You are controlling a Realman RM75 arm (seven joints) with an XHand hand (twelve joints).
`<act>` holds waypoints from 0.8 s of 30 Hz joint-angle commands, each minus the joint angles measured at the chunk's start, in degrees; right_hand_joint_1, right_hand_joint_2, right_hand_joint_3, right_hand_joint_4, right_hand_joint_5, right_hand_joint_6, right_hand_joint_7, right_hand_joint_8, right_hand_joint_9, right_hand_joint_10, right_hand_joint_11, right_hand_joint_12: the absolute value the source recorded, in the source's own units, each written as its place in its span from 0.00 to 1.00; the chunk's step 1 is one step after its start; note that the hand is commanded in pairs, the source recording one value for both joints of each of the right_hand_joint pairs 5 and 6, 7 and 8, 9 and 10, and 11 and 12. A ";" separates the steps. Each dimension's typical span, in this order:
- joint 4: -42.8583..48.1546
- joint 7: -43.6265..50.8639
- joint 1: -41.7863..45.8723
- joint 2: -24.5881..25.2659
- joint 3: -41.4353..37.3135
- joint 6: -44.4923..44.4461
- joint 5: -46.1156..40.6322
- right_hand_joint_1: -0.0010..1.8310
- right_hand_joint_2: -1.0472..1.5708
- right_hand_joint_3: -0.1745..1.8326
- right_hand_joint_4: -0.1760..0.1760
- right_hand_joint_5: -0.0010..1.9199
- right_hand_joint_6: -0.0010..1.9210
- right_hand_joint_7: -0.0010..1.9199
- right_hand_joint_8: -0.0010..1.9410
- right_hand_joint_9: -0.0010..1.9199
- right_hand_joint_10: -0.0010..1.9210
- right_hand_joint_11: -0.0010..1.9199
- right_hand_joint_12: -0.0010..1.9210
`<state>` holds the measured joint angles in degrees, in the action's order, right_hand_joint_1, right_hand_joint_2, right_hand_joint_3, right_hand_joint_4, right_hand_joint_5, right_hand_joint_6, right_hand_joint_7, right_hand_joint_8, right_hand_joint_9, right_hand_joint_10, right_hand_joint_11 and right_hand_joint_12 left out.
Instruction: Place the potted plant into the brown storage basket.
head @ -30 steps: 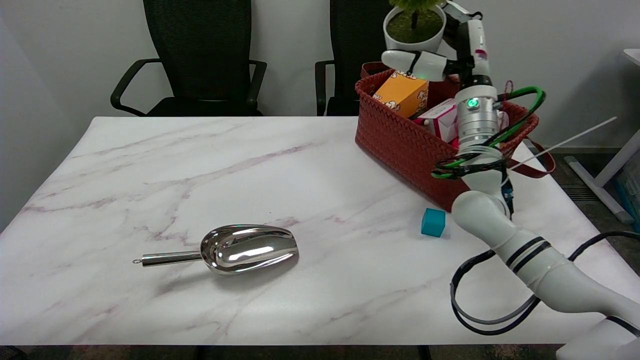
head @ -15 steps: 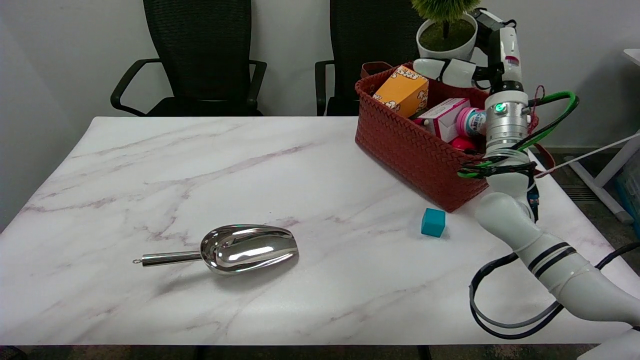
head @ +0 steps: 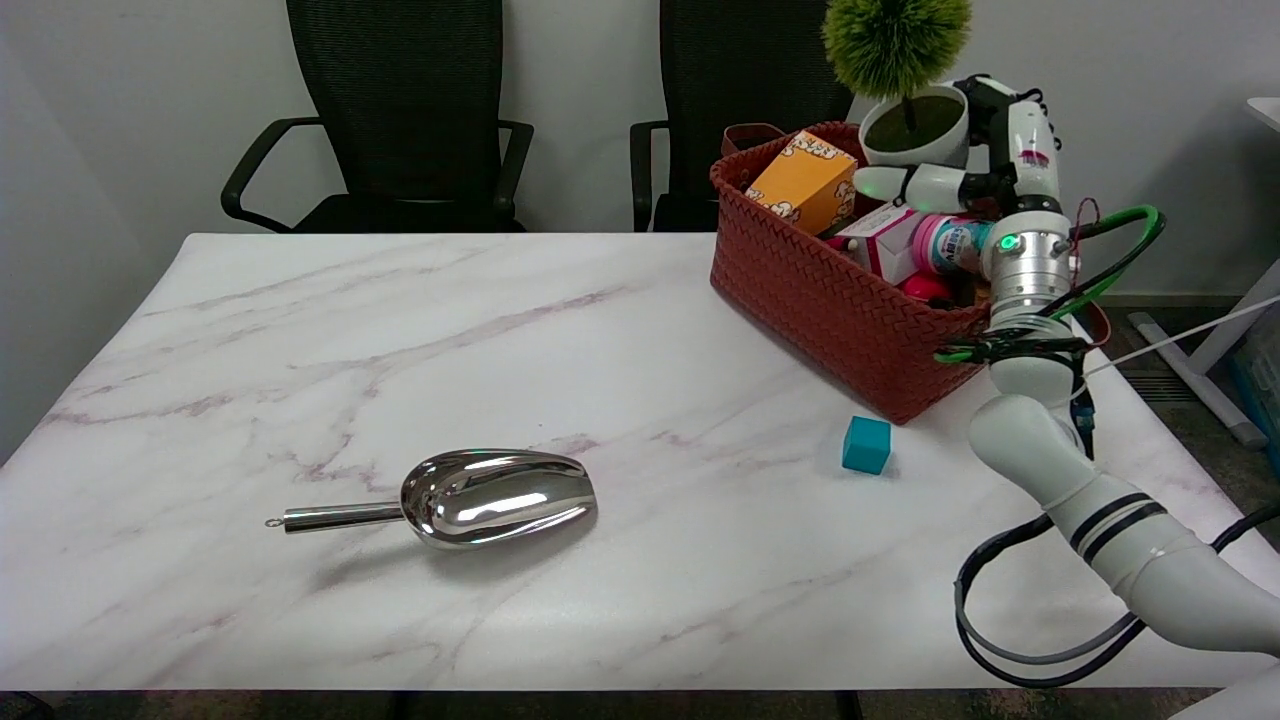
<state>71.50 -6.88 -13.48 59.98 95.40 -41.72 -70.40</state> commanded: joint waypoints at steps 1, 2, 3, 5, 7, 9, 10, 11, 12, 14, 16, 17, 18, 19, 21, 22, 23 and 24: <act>-7.39 7.94 -0.39 -0.45 -0.40 1.10 -4.56 0.67 0.62 0.01 0.50 0.34 0.34 0.53 0.52 0.48 0.48 0.33 0.33; -7.67 8.62 -0.59 -0.49 -0.40 1.37 -4.37 0.67 0.62 0.01 0.50 0.34 0.34 0.53 0.52 0.48 0.48 0.33 0.33; -7.71 9.65 -0.82 -0.49 -0.40 1.83 -4.37 0.67 0.62 0.01 0.50 0.33 0.33 0.53 0.52 0.48 0.48 0.33 0.33; -7.56 12.65 -1.36 -0.49 -0.40 3.05 -4.37 0.67 0.62 0.01 0.50 0.33 0.33 0.53 0.52 0.48 0.48 0.32 0.32; -7.17 15.64 -1.75 -0.49 -0.33 4.04 -4.29 0.67 0.62 0.01 0.50 0.32 0.32 0.52 0.52 0.47 0.47 0.32 0.32; -6.74 18.19 -2.10 -0.49 0.12 4.27 -4.26 0.67 0.61 0.02 0.50 0.32 0.32 0.52 0.52 0.47 0.47 0.32 0.32; -6.38 19.80 -2.35 -0.49 0.54 4.27 -4.21 0.67 0.61 0.02 0.50 0.32 0.32 0.52 0.51 0.47 0.47 0.32 0.32; -6.05 21.15 -2.51 -0.49 0.82 4.27 -4.21 0.67 0.60 0.02 0.50 0.32 0.32 0.52 0.51 0.47 0.47 0.31 0.31; -5.74 22.37 -2.64 -0.49 0.99 4.27 -4.21 0.67 0.60 0.02 0.50 0.31 0.31 0.51 0.51 0.47 0.47 0.31 0.31; -5.16 25.17 -2.76 -0.57 1.28 4.27 -4.21 0.68 0.59 0.03 0.50 0.31 0.31 0.51 0.50 0.46 0.46 0.30 0.30; -4.73 27.00 -2.88 -0.57 1.47 4.31 -4.48 0.68 0.58 0.05 0.50 0.29 0.29 0.50 0.49 0.45 0.44 0.29 0.29; -4.60 27.56 -2.92 -0.57 1.55 4.35 -4.56 0.69 0.57 0.05 0.50 0.28 0.28 0.49 0.49 0.44 0.44 0.28 0.28; -4.45 27.76 -2.92 -0.57 1.60 4.49 -4.61 0.69 0.57 0.06 0.50 0.28 0.28 0.49 0.48 0.43 0.43 0.27 0.27; -4.27 27.86 -2.92 -0.57 1.56 4.81 -4.58 0.69 0.56 0.06 0.50 0.28 0.28 0.49 0.48 0.43 0.43 0.27 0.27; -4.15 27.86 -2.81 -0.57 1.52 5.03 -4.64 0.70 0.56 0.06 0.50 0.28 0.28 0.48 0.48 0.42 0.42 0.26 0.26; -4.15 27.86 -2.66 -0.57 1.45 5.14 -4.69 0.70 0.55 0.06 0.50 0.28 0.28 0.48 0.48 0.42 0.42 0.26 0.26; -4.16 27.86 -2.53 -0.57 1.33 5.30 -4.69 0.70 0.55 0.06 0.50 0.27 0.27 0.48 0.48 0.42 0.42 0.26 0.26; -4.16 27.86 -2.46 -0.57 1.25 5.43 -4.69 0.70 0.55 0.06 0.50 0.27 0.27 0.48 0.47 0.42 0.42 0.26 0.26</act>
<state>66.48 11.57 -15.22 59.54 95.95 -38.41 -74.22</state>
